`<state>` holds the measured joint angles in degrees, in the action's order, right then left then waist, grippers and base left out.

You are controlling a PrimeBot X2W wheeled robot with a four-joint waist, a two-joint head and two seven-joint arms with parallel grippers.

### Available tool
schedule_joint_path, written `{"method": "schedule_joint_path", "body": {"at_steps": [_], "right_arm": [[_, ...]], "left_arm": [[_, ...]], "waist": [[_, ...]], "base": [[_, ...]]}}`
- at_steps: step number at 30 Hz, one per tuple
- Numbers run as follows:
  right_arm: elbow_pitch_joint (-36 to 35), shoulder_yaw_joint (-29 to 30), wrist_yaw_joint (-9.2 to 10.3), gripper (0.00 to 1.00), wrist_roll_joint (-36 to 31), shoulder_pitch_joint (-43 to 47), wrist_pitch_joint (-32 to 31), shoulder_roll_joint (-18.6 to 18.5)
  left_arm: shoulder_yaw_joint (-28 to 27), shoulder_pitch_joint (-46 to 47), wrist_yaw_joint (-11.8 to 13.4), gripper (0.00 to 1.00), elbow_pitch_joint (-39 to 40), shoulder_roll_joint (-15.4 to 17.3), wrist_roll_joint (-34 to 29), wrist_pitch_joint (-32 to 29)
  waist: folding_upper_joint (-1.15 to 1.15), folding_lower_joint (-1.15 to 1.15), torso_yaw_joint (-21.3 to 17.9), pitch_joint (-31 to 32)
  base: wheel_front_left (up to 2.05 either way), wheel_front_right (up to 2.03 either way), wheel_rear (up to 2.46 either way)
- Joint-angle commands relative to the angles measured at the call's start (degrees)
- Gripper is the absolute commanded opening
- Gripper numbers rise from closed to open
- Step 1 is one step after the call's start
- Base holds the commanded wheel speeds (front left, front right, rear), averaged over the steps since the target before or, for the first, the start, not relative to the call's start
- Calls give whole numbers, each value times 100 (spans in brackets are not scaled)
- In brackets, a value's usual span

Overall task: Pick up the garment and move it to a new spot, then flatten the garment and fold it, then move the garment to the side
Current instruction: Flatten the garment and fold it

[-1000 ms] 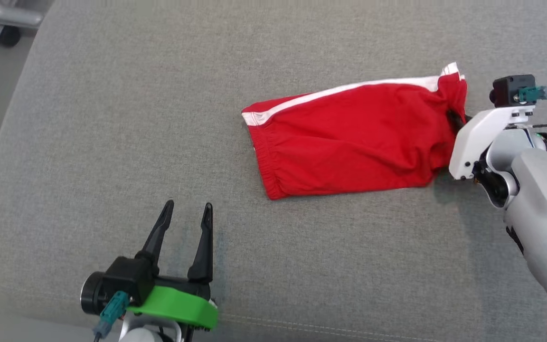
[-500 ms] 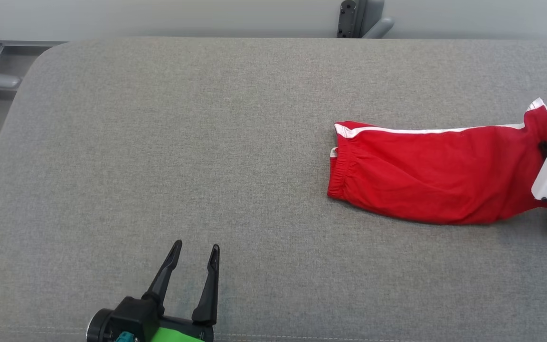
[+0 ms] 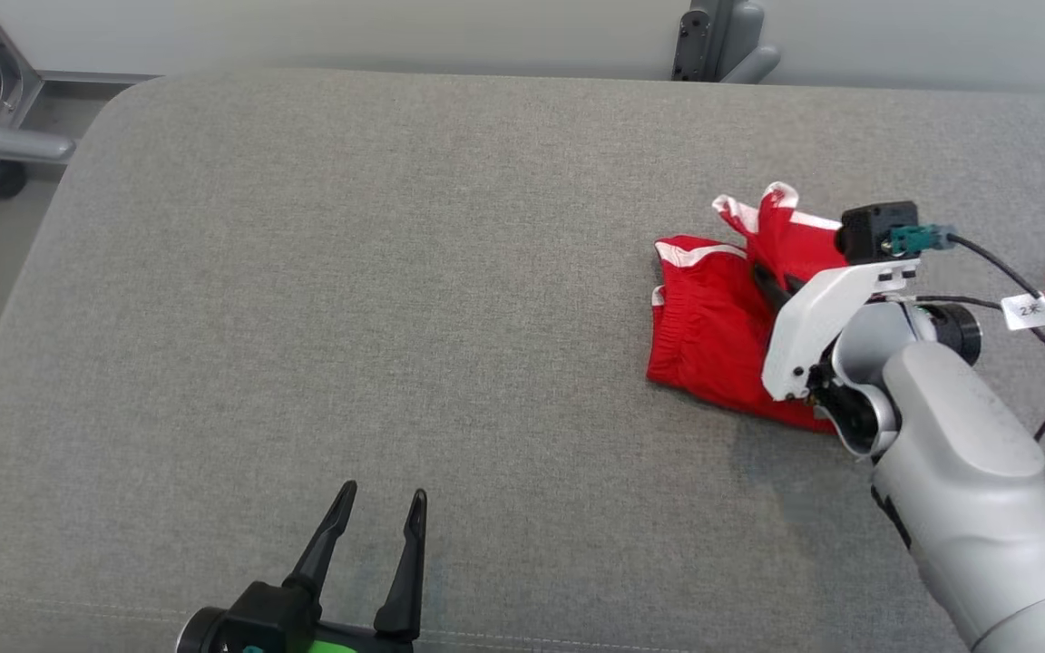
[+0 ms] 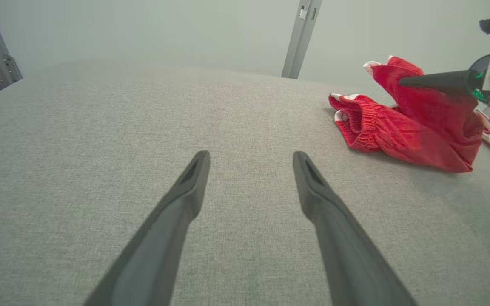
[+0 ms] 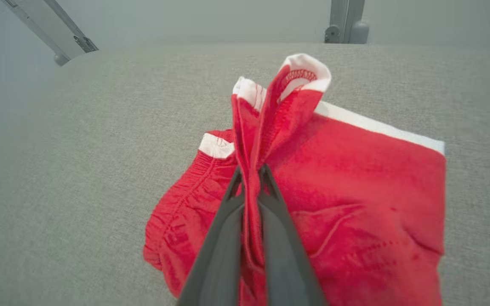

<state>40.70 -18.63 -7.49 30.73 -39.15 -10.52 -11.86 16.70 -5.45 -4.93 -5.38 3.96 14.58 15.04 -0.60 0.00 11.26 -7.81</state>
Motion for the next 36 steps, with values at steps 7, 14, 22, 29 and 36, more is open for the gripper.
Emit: {"method": "schedule_joint_path", "body": {"at_steps": [7, 14, 22, 29, 36], "right_arm": [[759, 179, 2, 0, -899, -150, 125, 775], [1327, 300, 2, 100, -1263, -390, 595, 882], [1040, -342, 2, 100, -801, -409, 1015, 882], [394, -241, 3, 100, -637, -282, 1393, 765], [-140, 547, 1, 0, -976, 209, 1550, 63]], "left_arm": [[-47, 167, -156, 100, -254, -85, -136, 15], [-1, 206, -177, 100, -327, -97, -147, 14], [-63, 53, -144, 100, -334, -102, -50, 14], [-106, -113, -78, 100, -271, -101, -26, 15], [-171, -142, -33, 100, -130, -101, -4, 14]], "waist": [[60, 0, 125, -127], [60, 0, 79, -119], [60, 0, -101, -10], [60, 0, -315, 167], [60, 0, -420, 114]], "base": [[0, 0, 0], [0, 0, 0], [0, 0, 0], [0, 0, 0], [0, 0, 0]]}}
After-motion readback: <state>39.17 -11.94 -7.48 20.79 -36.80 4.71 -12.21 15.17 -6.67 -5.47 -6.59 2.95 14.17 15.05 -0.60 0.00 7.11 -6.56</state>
